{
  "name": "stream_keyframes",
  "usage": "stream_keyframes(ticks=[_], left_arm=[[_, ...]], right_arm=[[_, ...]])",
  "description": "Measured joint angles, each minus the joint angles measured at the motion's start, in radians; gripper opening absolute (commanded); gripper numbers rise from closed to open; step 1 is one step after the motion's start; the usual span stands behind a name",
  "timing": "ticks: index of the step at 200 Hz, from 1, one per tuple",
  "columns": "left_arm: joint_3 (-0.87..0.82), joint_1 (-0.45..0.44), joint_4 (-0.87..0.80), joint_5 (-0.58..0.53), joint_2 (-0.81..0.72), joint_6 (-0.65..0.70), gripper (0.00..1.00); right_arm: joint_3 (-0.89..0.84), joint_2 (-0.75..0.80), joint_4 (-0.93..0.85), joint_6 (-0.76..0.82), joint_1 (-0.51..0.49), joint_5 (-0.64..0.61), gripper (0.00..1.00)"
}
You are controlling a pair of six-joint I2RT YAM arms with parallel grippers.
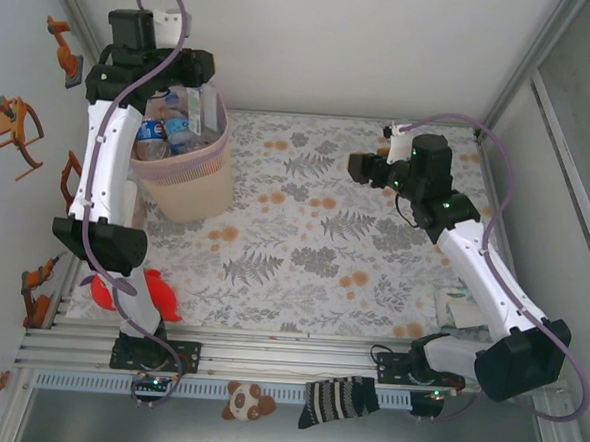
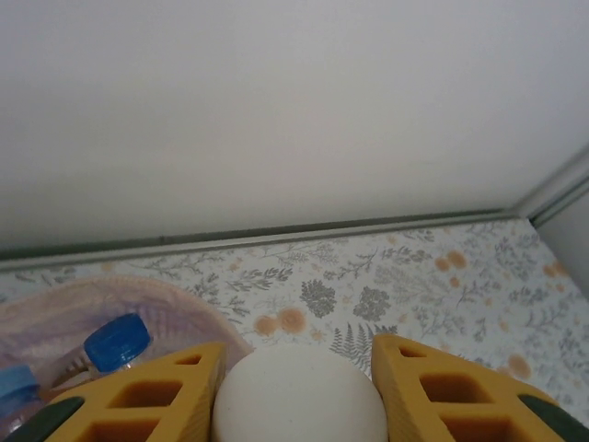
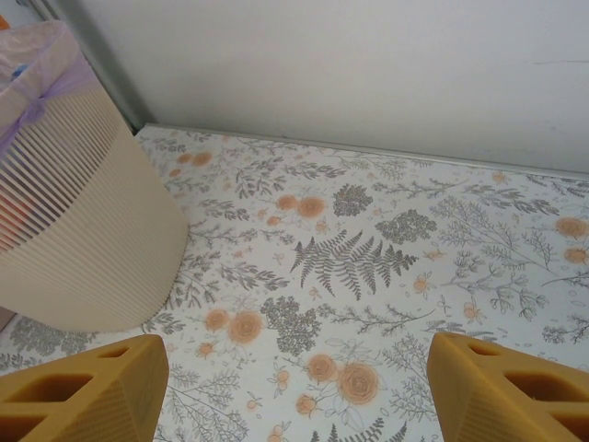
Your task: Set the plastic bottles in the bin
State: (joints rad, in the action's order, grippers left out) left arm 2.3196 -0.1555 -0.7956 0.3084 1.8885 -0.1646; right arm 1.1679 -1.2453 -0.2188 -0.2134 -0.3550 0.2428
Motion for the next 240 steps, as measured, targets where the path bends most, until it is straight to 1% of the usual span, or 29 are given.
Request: stream_keyframes(ticks=[51, 58, 63, 68, 89, 105, 120, 147, 156, 182, 201, 222, 240], left_arm=[[-0.179, 0.058, 0.146, 0.093, 0.014, -0.207, 0.14], [-0.200, 0.068, 0.167, 0.102, 0.017, -0.232, 0.20], [-0.216, 0.074, 0.181, 0.106, 0.018, -0.249, 0.26], [-0.230, 0.080, 0.192, 0.108, 0.018, -0.263, 0.31], [-0.289, 0.089, 0.253, 0.102, 0.014, -0.304, 0.40], [-0.342, 0.090, 0.305, 0.099, 0.003, -0.324, 0.52], [-0.384, 0.094, 0.311, 0.092, -0.004, -0.337, 0.62], [-0.429, 0.108, 0.354, 0.096, -0.024, -0.350, 0.72], [-0.445, 0.109, 0.362, 0.092, -0.045, -0.350, 0.74], [-0.464, 0.117, 0.369, 0.066, -0.100, -0.348, 0.77], [-0.465, 0.120, 0.378, 0.051, -0.139, -0.345, 0.76], [-0.465, 0.118, 0.391, 0.060, -0.180, -0.340, 0.63], [-0.463, 0.106, 0.401, 0.092, -0.200, -0.332, 0.52]], right_arm=[[0.000, 0.000, 0.000, 0.000, 0.000, 0.000, 0.74], [0.000, 0.000, 0.000, 0.000, 0.000, 0.000, 0.74], [0.000, 0.000, 0.000, 0.000, 0.000, 0.000, 0.73], [0.000, 0.000, 0.000, 0.000, 0.000, 0.000, 0.74], [0.000, 0.000, 0.000, -0.001, 0.000, 0.000, 0.73], [0.000, 0.000, 0.000, -0.001, 0.000, 0.000, 0.73], [0.000, 0.000, 0.000, -0.001, 0.000, 0.000, 0.74], [0.000, 0.000, 0.000, -0.001, 0.000, 0.000, 0.74], [0.000, 0.000, 0.000, 0.000, 0.000, 0.000, 0.74], [0.000, 0.000, 0.000, 0.000, 0.000, 0.000, 0.74], [0.000, 0.002, 0.000, 0.000, 0.000, 0.000, 0.74], [0.000, 0.003, 0.000, 0.000, 0.000, 0.000, 0.73], [0.000, 0.004, 0.000, 0.000, 0.000, 0.000, 0.73]])
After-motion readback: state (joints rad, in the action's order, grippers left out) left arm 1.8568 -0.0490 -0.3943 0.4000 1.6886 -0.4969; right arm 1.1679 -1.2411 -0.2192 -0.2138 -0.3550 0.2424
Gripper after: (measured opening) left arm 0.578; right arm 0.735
